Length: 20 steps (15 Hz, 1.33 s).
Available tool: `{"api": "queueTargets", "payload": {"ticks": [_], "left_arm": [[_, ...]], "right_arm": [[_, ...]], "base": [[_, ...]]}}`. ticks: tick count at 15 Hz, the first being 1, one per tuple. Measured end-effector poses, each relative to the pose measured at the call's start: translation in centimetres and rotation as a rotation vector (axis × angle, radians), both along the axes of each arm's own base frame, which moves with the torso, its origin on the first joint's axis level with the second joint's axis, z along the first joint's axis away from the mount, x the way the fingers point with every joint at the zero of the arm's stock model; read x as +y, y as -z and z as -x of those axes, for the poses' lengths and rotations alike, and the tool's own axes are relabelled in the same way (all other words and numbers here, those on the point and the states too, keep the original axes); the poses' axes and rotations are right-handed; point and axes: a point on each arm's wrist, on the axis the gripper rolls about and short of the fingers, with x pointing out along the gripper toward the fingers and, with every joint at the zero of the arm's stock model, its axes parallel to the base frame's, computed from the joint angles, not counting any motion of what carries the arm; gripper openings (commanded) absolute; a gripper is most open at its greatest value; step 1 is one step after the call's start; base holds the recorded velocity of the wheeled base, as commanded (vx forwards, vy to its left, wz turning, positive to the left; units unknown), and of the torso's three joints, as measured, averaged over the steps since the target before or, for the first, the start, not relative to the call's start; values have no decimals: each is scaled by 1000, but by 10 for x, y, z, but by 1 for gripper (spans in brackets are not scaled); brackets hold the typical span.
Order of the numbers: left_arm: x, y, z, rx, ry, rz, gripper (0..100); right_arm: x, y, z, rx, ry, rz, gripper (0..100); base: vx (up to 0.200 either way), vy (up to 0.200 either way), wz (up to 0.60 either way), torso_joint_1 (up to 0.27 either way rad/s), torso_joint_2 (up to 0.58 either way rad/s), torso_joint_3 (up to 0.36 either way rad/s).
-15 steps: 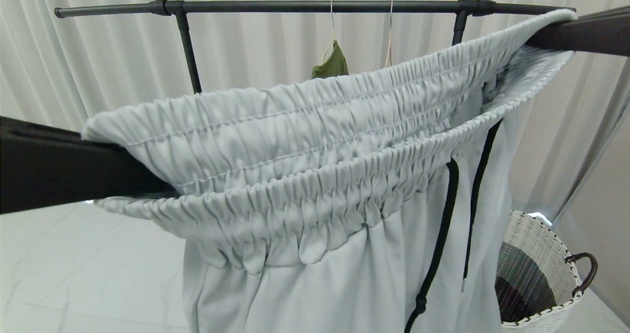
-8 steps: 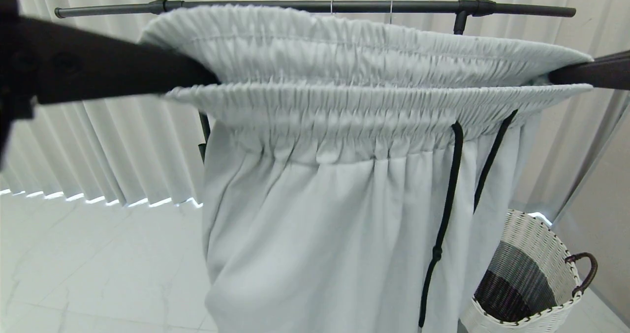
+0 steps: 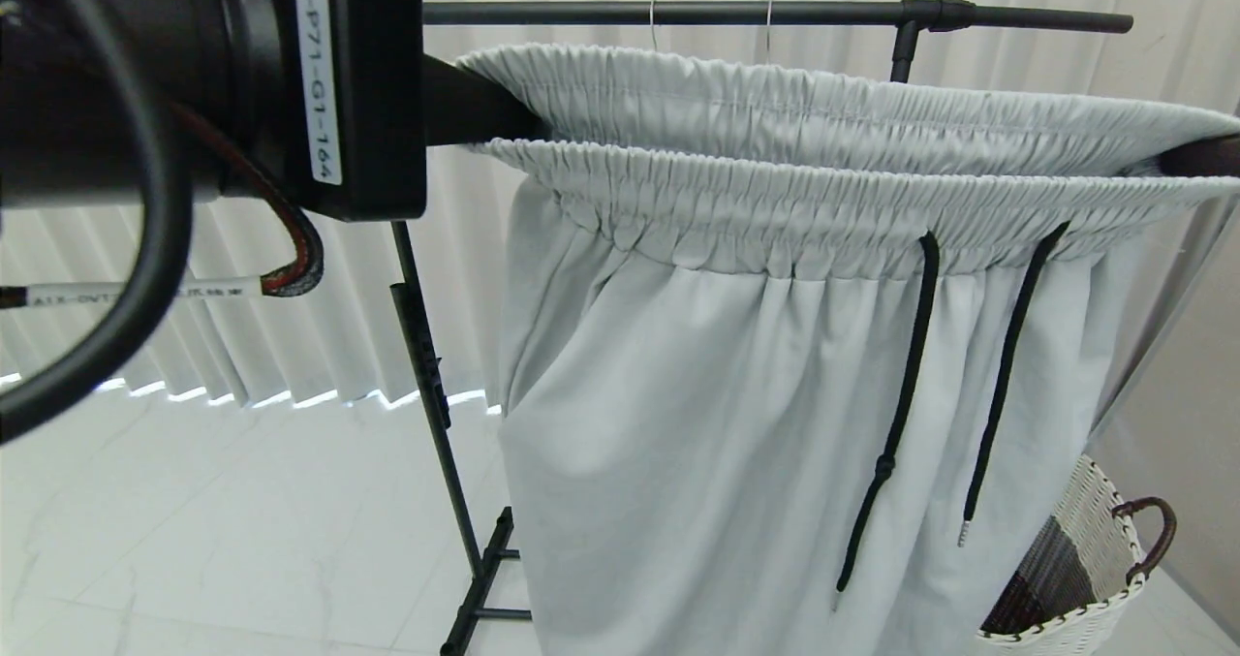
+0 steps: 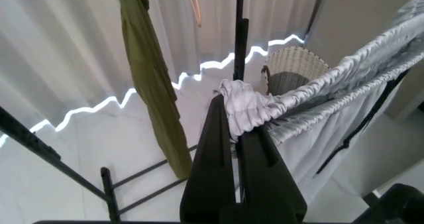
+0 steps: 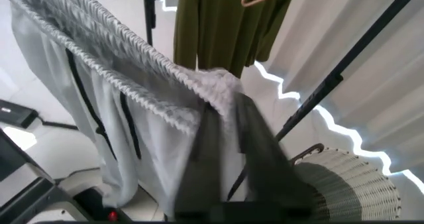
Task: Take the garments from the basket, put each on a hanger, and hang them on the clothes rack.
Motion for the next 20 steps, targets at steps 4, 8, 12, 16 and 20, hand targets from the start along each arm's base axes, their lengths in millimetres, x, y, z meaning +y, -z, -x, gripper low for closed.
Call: {"api": "queueTargets", "payload": {"ticks": [4,8,12,16,20], "left_arm": [[-3,-1,-2,-14,0,-13,0],[-6,2,-6,-22,-70,-37,0],[-9,11,-13,-21,-157,-89,0],[9,32,-30,-33,-350,-261,0],[43,48,-38,-19,-473,-382,0]], "right_arm": [[-3,7,5,33,-8,29,100],[-10,26,22,62,-66,63,100],[-21,30,31,48,-14,62,100],[-37,47,20,136,338,264,100],[-47,60,10,190,481,319,100]], "base": [[0,0,0,0,0,0],[0,0,0,0,0,0],[0,0,0,0,0,0],[0,0,0,0,0,0],[0,0,0,0,0,0]]}}
